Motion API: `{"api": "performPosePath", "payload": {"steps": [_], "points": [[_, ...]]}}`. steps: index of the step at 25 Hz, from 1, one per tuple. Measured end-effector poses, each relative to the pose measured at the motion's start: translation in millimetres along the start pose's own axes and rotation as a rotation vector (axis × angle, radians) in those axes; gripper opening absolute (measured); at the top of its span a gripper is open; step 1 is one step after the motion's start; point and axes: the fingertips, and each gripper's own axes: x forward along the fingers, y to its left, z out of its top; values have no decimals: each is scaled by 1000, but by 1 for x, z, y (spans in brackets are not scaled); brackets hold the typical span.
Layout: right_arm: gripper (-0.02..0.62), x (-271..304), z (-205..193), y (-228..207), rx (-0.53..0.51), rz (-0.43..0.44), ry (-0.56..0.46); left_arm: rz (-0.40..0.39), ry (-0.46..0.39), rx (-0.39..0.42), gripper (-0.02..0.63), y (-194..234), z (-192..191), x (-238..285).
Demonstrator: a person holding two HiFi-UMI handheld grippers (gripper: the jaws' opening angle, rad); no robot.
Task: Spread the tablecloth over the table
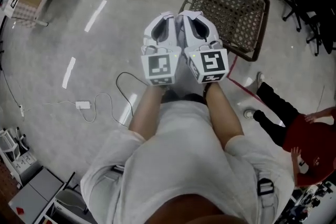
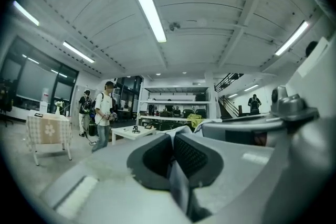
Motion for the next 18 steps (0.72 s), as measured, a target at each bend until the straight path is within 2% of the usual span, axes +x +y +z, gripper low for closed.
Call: {"api": "performPosePath", "payload": {"steps": [6, 11, 18], "points": [[8, 40, 4, 4, 11, 71, -3, 108, -3, -1, 23, 46, 4, 5], [8, 82, -8, 8, 25, 116, 13, 179, 30, -5, 23, 83, -9, 17], [9, 153, -16, -11, 63, 210, 11, 267, 63, 17, 23, 122, -14, 72]]}}
